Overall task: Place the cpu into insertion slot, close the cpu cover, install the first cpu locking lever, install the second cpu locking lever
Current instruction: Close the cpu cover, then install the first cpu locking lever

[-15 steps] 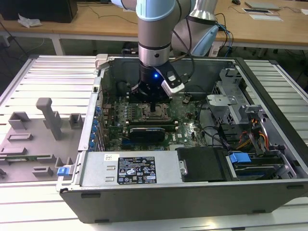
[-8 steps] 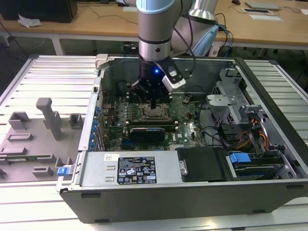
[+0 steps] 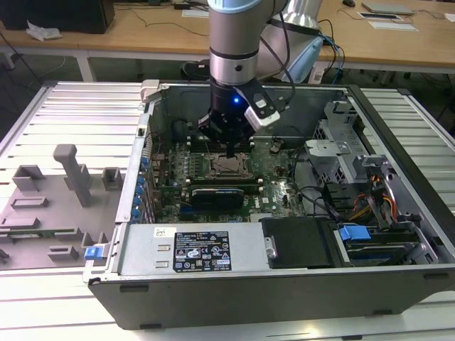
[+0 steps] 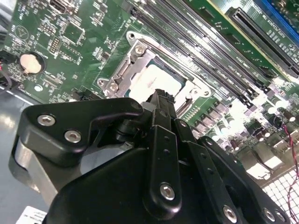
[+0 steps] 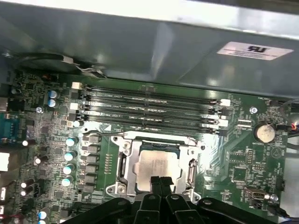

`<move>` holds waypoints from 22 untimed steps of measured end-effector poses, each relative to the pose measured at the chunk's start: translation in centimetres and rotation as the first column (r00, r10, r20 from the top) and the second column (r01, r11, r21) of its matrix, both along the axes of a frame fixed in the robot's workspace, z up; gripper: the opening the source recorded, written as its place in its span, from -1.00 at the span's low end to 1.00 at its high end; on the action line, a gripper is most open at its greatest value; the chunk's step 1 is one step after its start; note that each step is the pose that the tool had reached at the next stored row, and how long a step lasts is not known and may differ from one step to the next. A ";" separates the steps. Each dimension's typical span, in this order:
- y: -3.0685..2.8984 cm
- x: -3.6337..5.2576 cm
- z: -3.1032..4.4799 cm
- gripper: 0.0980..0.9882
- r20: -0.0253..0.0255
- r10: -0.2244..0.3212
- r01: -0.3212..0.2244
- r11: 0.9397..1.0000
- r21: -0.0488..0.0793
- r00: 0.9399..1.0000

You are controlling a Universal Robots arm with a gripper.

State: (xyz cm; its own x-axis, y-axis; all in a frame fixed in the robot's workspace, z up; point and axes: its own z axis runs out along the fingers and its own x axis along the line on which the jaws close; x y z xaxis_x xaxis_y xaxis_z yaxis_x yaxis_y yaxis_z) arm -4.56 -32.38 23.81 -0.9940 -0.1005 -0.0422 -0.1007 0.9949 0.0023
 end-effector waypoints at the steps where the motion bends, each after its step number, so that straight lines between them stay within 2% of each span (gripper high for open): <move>1: 0.00 0.02 0.06 -0.98 0.000 0.000 0.000 1.000 0.000 1.000; 5: 0.01 0.04 0.84 -0.98 0.000 0.000 0.000 1.000 0.000 1.000; 22: 0.00 0.03 1.00 -0.98 0.000 0.000 0.000 1.000 0.000 1.000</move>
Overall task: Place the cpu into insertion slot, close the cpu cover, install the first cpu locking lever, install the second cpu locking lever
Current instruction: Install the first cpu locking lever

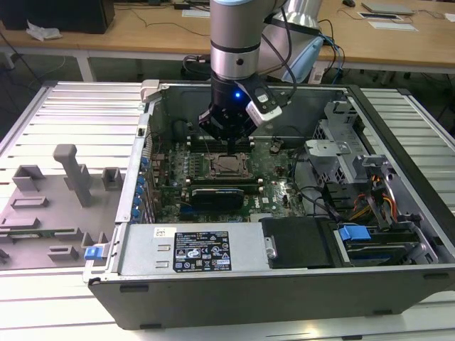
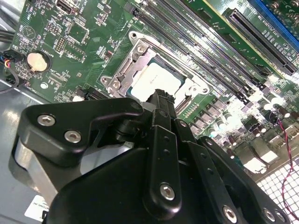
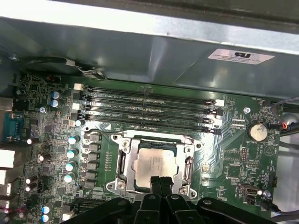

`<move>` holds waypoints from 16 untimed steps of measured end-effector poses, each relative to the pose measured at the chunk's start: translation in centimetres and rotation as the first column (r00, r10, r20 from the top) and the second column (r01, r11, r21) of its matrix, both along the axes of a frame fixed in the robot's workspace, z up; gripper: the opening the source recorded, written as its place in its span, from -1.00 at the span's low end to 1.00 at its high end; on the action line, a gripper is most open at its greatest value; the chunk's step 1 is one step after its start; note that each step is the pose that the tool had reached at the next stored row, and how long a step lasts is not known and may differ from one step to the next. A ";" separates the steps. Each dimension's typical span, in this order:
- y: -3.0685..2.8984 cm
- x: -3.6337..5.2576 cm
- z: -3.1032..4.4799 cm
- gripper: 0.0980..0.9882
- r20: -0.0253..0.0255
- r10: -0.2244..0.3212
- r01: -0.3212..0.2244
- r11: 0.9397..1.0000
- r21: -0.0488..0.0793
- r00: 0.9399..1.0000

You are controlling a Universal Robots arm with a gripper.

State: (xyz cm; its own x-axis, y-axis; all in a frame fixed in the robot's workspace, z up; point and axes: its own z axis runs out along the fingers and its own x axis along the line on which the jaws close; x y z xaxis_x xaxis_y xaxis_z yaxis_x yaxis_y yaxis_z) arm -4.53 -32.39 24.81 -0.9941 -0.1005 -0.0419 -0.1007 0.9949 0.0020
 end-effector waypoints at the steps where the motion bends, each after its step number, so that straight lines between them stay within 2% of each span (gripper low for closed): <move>1: 0.00 0.00 0.07 -0.98 0.000 0.000 0.000 1.000 0.000 1.000; 3: 0.01 0.01 0.76 -0.98 0.000 0.000 0.000 1.000 0.001 1.000; 7: 0.01 -0.05 0.78 -0.98 0.000 0.000 0.000 1.000 0.001 1.000; 11: 0.00 -0.48 0.78 -0.98 0.000 0.000 0.000 1.000 0.001 1.000; 13: 0.01 -1.41 0.77 -0.98 0.001 0.000 0.000 1.000 0.001 1.000; 16: 0.01 -2.02 0.77 -0.98 0.001 0.000 0.000 1.000 0.001 1.000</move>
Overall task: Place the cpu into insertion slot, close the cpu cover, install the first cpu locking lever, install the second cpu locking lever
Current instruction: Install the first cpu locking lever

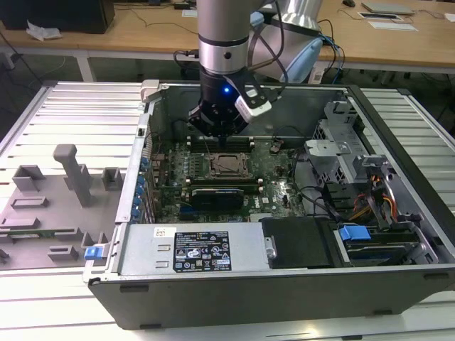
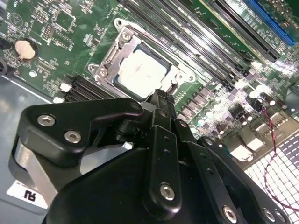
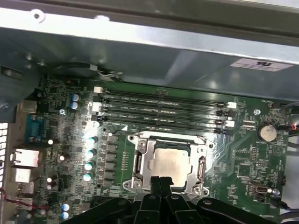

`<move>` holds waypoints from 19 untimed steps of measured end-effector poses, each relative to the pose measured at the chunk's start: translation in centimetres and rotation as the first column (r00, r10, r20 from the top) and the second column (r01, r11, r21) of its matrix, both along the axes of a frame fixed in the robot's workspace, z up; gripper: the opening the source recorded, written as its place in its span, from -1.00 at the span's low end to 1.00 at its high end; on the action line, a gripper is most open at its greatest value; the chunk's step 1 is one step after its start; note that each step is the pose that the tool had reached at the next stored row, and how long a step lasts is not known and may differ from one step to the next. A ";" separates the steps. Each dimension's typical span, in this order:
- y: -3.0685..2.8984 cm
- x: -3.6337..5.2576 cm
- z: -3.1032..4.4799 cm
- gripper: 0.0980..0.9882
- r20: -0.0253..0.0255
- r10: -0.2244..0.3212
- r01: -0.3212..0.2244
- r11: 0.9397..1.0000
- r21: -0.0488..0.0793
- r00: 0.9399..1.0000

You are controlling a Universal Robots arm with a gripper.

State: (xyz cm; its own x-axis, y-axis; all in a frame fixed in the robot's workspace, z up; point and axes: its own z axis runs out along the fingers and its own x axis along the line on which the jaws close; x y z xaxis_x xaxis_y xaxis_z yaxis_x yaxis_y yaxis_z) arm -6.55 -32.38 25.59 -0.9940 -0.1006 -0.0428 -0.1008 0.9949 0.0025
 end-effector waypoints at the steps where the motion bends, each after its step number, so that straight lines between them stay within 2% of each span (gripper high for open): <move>1: 0.00 -0.10 0.00 -0.98 0.000 0.000 0.000 1.000 0.000 1.000; 6: 0.00 -0.81 0.00 -0.98 0.000 0.000 0.000 1.000 0.000 1.000; 17: 0.00 -3.80 -0.01 -0.98 0.002 0.000 0.000 1.000 0.000 1.000; 19: 0.00 -4.43 -0.01 -0.98 0.005 0.000 0.000 1.000 0.015 1.000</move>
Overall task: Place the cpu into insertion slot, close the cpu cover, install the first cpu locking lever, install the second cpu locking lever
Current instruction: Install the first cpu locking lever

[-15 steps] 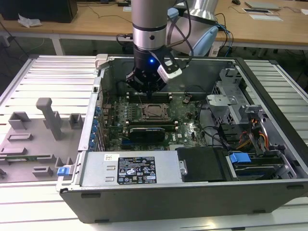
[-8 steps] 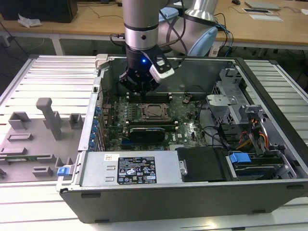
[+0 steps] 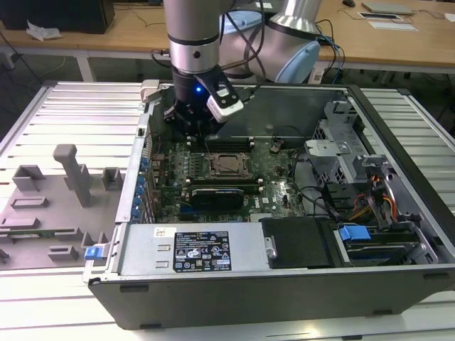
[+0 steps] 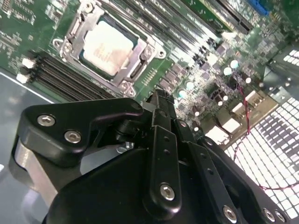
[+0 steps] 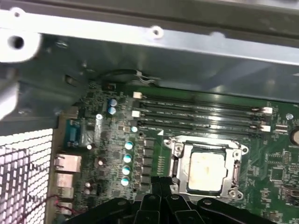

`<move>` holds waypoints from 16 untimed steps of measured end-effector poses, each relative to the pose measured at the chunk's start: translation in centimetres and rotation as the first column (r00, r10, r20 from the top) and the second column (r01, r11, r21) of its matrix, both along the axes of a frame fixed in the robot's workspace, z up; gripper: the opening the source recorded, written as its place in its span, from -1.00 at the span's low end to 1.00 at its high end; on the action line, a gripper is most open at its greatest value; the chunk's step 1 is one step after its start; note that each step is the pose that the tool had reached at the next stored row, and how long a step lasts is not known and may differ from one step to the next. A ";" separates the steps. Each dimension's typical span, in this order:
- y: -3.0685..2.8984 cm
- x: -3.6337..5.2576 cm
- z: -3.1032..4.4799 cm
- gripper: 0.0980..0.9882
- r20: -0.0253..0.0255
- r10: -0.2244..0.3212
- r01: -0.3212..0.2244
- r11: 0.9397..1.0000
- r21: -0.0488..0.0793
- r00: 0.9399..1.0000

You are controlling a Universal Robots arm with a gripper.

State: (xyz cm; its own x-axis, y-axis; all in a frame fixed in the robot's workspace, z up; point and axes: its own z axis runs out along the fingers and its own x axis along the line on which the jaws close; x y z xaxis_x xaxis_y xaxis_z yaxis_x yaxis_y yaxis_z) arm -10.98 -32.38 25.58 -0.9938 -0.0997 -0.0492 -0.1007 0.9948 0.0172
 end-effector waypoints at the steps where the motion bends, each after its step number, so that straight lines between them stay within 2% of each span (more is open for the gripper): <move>1: 0.00 -0.19 0.00 -0.98 0.001 0.000 0.000 1.000 0.009 1.000; 3: 0.00 -0.57 0.00 -0.98 0.006 0.000 0.000 0.999 0.045 1.000; 4: 0.00 -0.67 0.00 -0.98 0.008 0.000 0.000 0.998 0.059 1.000; 5: 0.00 -0.90 0.00 -0.98 0.012 -0.001 -0.001 0.996 0.090 1.000; 6: 0.00 -1.13 0.00 -0.98 0.015 -0.001 -0.001 0.993 0.119 1.000; 7: 0.00 -1.26 0.00 -0.98 0.018 -0.001 -0.001 0.990 0.140 1.000; 9: 0.00 -1.39 0.00 -0.98 0.020 -0.002 -0.002 0.985 0.170 1.000; 10: 0.00 -1.46 0.00 -0.98 0.022 -0.002 -0.002 0.981 0.194 1.000; 12: 0.00 -1.54 0.00 -0.98 0.025 -0.003 -0.003 0.973 0.231 1.000; 16: 0.00 -1.42 -0.02 -0.98 0.025 -0.003 -0.003 0.972 0.236 1.000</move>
State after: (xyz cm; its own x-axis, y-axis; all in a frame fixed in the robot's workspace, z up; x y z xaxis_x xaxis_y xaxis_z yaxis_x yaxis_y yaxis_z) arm -12.40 -32.38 25.56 -0.9920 -0.0822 -0.0958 -0.1038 0.9631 0.2485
